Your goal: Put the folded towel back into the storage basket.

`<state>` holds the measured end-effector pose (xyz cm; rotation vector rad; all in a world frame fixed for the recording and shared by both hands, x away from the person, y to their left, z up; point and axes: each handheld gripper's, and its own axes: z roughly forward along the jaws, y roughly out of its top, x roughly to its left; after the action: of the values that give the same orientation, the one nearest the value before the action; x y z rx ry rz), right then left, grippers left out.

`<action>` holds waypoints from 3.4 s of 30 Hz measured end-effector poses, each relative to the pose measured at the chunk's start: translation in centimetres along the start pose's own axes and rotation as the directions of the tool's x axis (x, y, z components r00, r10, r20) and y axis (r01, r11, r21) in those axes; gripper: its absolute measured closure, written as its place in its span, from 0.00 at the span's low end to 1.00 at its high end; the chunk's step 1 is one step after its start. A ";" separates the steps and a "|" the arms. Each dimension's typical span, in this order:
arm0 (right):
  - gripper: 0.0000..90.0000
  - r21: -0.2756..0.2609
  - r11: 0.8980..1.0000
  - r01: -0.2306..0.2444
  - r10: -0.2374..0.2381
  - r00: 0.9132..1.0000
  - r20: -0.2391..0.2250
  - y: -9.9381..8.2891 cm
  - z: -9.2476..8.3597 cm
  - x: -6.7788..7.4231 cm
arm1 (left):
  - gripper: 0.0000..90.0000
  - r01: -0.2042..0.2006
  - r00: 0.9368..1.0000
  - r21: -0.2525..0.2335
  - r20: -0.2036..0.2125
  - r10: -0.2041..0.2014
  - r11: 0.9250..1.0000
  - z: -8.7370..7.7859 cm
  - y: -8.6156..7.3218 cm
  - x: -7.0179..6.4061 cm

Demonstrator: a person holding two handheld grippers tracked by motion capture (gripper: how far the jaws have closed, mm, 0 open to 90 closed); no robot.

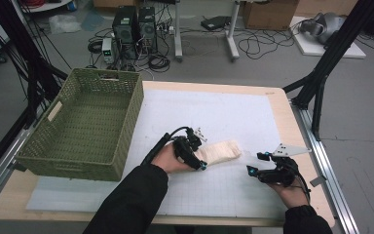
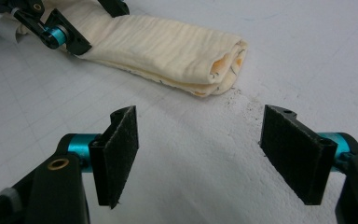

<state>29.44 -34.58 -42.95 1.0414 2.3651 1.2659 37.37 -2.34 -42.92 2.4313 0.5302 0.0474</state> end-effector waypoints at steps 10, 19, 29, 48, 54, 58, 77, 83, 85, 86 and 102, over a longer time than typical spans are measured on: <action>0.28 -0.002 1.000 0.010 -0.010 1.000 0.007 0.1 0.0 0.1 | 0.29 -0.043 0.998 0.013 -0.052 0.043 0.999 0.3 0.0 -0.8; 0.28 -0.003 1.000 0.018 -0.018 1.000 0.009 0.1 -0.1 0.1 | 0.33 -0.044 0.996 0.013 -0.071 0.044 0.999 0.3 0.0 -0.9; 0.28 -0.008 1.000 0.016 -0.016 1.000 0.011 0.1 -0.2 0.0 | 0.40 -0.039 0.997 0.007 -0.071 0.039 0.999 0.1 0.0 -0.6; 0.24 -0.008 1.000 0.010 -0.010 1.000 0.027 -0.1 -0.5 -0.1 | 0.78 0.033 0.994 -0.017 -0.107 -0.034 0.999 -0.5 -0.2 0.7; 0.20 -0.009 1.000 0.011 -0.011 0.999 0.037 -0.2 -0.5 -0.1 | 0.83 0.047 0.993 -0.020 -0.112 -0.049 0.999 -0.6 -0.2 0.8; 0.17 -0.007 1.000 0.009 -0.009 0.999 0.044 -0.3 -0.4 0.0 | 0.85 0.066 0.992 -0.026 -0.106 -0.068 0.998 -0.6 -0.2 0.9; 0.15 -0.004 1.000 0.020 -0.020 0.999 0.037 -0.2 -0.4 0.3 | 0.87 0.306 0.951 -0.109 -0.004 -0.308 0.946 -2.5 -1.6 2.8; 0.15 -0.007 1.000 0.026 -0.026 0.999 0.031 -0.1 -0.2 0.4 | 0.87 0.383 0.923 -0.208 0.038 -0.384 0.900 -4.4 -2.0 3.8; 0.15 -0.006 1.000 0.025 -0.025 0.999 0.029 -0.1 -0.2 0.4 | 0.87 0.409 0.911 -0.236 0.055 -0.408 0.881 -4.8 -2.2 4.1; 0.15 -0.006 1.000 0.025 -0.025 0.999 0.028 -0.1 -0.2 0.4 | 0.87 0.416 0.908 -0.245 0.058 -0.415 0.876 -5.0 -2.2 4.2; 0.15 -0.007 0.999 0.033 -0.033 0.999 0.016 0.0 -0.1 0.3 | 0.87 0.434 0.890 -0.297 -0.002 -0.456 0.850 -6.5 -2.2 4.4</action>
<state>29.17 -34.44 -42.91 1.0026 2.3548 1.2489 39.60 4.69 -39.52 1.9749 1.0361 0.0152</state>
